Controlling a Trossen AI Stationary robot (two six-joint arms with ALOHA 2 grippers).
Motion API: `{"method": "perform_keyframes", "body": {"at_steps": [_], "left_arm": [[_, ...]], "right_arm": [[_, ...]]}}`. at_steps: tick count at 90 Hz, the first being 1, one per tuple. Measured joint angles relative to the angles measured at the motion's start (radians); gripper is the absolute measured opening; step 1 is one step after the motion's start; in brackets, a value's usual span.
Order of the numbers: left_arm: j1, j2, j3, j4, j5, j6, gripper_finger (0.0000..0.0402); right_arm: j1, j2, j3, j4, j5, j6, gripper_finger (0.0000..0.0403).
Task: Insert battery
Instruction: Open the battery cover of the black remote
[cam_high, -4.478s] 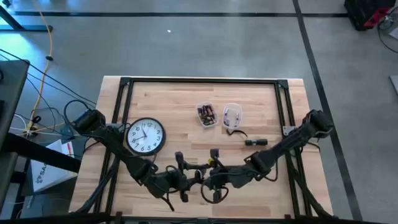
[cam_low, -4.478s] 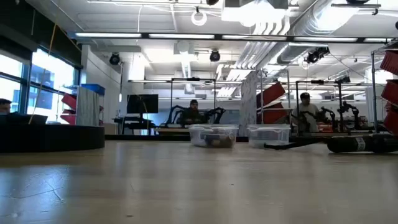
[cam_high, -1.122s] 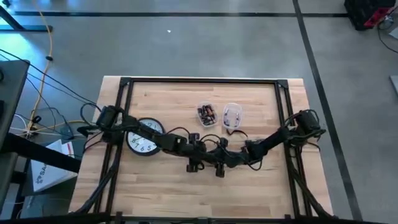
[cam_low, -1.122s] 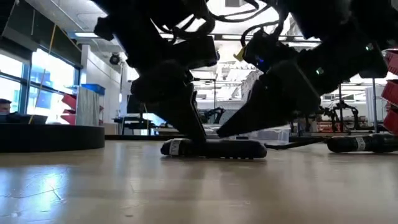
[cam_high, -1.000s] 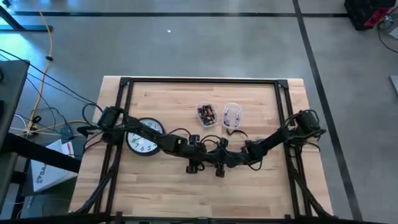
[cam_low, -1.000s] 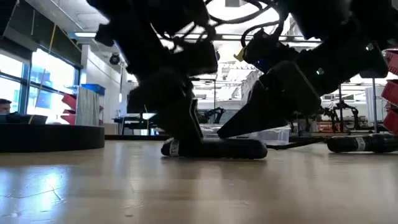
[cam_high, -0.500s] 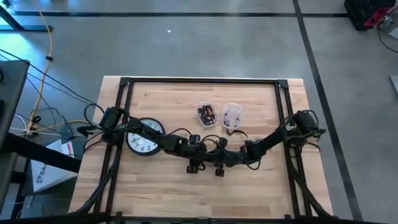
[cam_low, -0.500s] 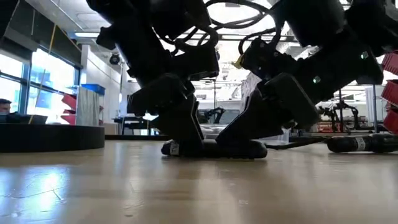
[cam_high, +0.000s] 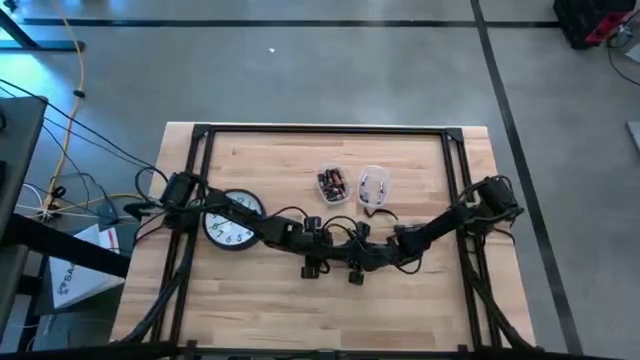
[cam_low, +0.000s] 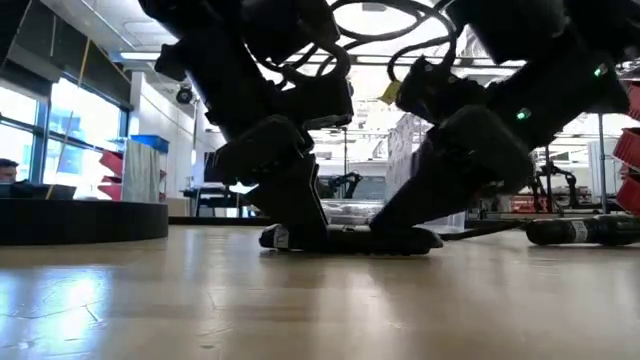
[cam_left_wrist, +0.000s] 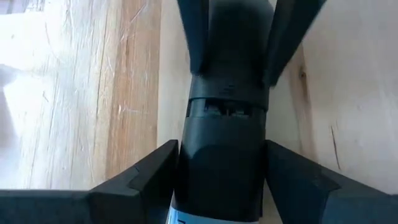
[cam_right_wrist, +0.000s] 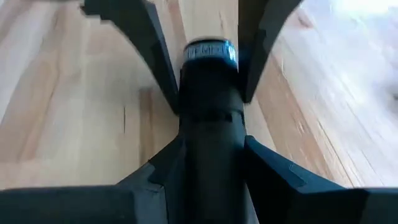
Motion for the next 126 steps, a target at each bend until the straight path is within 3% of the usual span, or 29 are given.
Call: {"method": "perform_keyframes", "body": {"at_steps": [29,47,64,79,93,111,126], "left_arm": [[0.024,0.003,-0.002,0.059,0.0,-0.032,0.0204],[0.016,0.003,-0.002,0.031,-0.007,-0.036,0.0204],[0.015,0.002,-0.001,0.025,-0.003,-0.028,0.0204],[0.014,0.002,0.0,0.018,-0.003,-0.028,0.0204],[0.014,0.001,0.0,0.017,-0.002,-0.024,0.0204],[0.014,0.001,0.0,0.016,0.0,-0.017,0.0204],[0.014,0.001,0.0,0.009,0.0,-0.017,0.0204]], "right_arm": [[-0.001,-0.106,0.025,-0.031,-0.022,-0.049,0.0123],[-0.002,-0.105,0.041,-0.249,-0.021,0.045,0.0123],[-0.002,-0.11,0.044,-0.34,-0.031,0.1,0.0123],[0.003,-0.178,0.08,-0.533,-0.086,0.135,0.0123],[0.003,-0.274,0.153,-0.728,-0.021,0.127,0.0123],[-0.029,-0.302,0.167,-0.587,0.037,0.012,0.0123],[-0.072,-0.21,0.167,-0.433,-0.039,-0.071,0.0123]]}}
